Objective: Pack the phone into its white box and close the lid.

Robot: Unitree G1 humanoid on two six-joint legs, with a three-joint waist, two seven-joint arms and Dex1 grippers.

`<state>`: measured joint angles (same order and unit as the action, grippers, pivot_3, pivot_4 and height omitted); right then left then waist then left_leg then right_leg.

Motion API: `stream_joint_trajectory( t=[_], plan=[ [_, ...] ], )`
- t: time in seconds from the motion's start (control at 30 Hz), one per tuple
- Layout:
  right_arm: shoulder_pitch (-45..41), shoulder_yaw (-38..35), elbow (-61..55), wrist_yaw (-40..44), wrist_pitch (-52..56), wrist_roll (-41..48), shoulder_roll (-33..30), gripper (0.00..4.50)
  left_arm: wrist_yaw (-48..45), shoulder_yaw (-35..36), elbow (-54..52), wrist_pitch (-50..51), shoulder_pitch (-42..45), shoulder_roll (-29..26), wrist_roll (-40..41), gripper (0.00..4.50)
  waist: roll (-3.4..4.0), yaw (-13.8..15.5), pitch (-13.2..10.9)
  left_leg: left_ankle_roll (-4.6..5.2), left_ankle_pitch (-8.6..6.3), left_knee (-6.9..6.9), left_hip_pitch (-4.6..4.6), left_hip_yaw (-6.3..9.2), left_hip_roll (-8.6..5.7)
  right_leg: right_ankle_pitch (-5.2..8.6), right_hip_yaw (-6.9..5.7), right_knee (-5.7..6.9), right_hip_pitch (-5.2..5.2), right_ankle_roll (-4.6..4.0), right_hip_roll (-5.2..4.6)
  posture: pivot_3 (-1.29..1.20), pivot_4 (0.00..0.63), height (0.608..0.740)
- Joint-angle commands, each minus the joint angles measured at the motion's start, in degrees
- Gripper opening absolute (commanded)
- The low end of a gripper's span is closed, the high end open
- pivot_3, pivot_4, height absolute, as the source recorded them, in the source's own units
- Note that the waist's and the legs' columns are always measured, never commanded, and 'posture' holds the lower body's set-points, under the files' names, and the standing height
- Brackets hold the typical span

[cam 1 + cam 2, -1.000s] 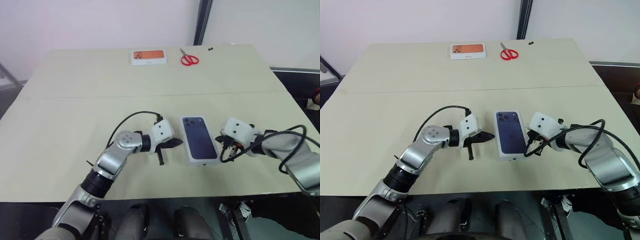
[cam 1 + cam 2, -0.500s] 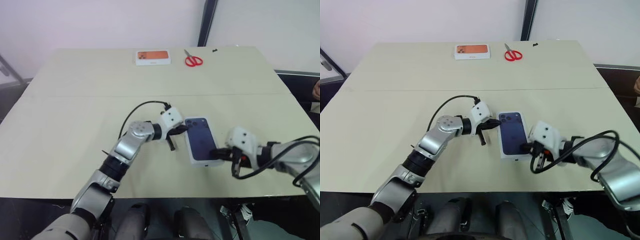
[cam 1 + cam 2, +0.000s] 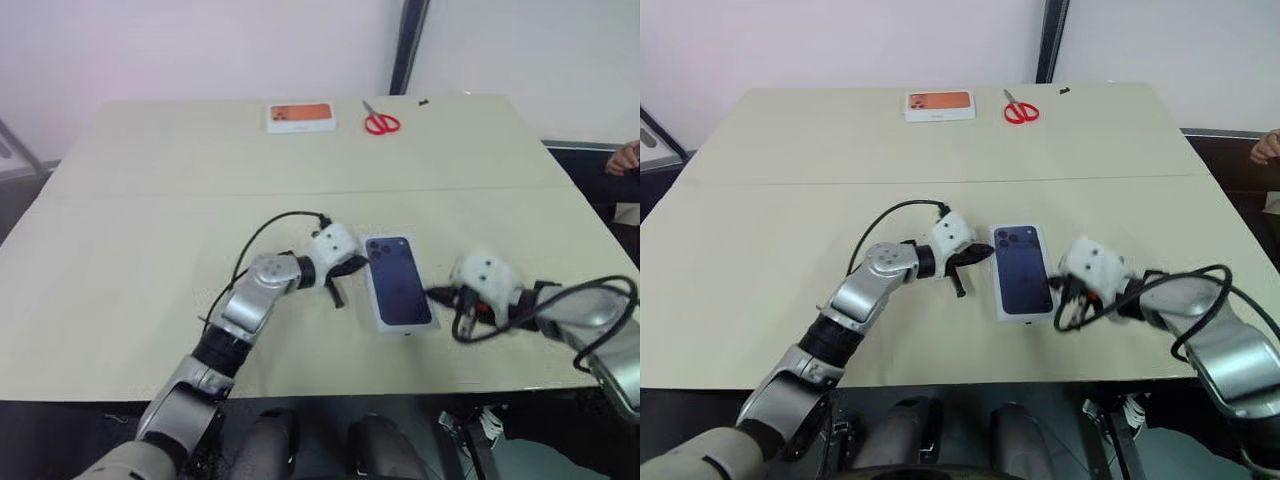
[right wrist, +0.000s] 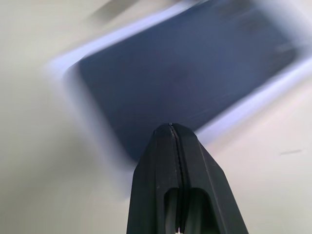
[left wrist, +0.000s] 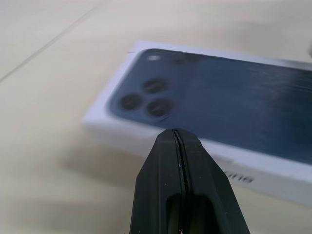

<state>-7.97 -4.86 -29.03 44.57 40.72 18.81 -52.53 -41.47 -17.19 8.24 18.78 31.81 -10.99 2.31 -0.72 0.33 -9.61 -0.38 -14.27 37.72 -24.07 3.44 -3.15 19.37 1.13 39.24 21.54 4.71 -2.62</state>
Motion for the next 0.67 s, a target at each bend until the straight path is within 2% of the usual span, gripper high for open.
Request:
stream_joint_trajectory(
  t=[0.03, 0.2, 0.43, 0.67],
  plan=[
    [-5.29, -4.39, 4.86, -2.80, -2.80, 0.92, 3.35, 0.02, 2.46, 7.88, -10.44, 1.10, -3.62, -2.92, 3.82, 0.00, 0.00, 0.09, 0.00, -0.02, 0.01, -0.04, -0.01, 0.00, 0.01, 0.00, 0.00, 0.00, 0.02, 0.00, 0.00, 0.00, 0.150, 0.740],
    [-12.75, -6.64, 15.05, -1.15, -4.04, 5.19, 8.20, 0.02, 2.21, 18.10, -21.65, 1.73, -15.83, -11.33, 7.84, 0.00, 0.05, -0.14, 0.02, -0.03, 0.01, -0.13, 0.02, -0.05, 0.00, 0.00, 0.06, -0.05, 0.02, 0.00, -0.03, 0.00, 0.150, 0.740],
    [-15.50, -5.80, 24.26, 5.66, -6.54, 6.72, 7.65, 0.02, 3.82, 26.42, -28.39, 3.86, -25.53, -15.69, 12.59, 0.00, 0.04, 0.48, 0.00, 0.03, -0.03, -0.07, 0.03, -0.07, -0.05, -0.01, 0.03, -0.17, -0.09, 0.00, -0.15, 0.00, 0.150, 0.740],
    [-15.07, -3.41, 28.85, 8.51, -10.64, 4.16, 7.83, 0.02, 5.47, 27.49, -28.78, 3.24, -28.15, -17.79, 12.41, 0.00, 0.07, 0.28, 0.01, 0.03, -0.03, -0.24, 0.12, -0.08, -0.05, -0.01, 0.04, -0.15, -0.07, 0.00, -0.13, 0.00, 0.150, 0.740]
  ],
)
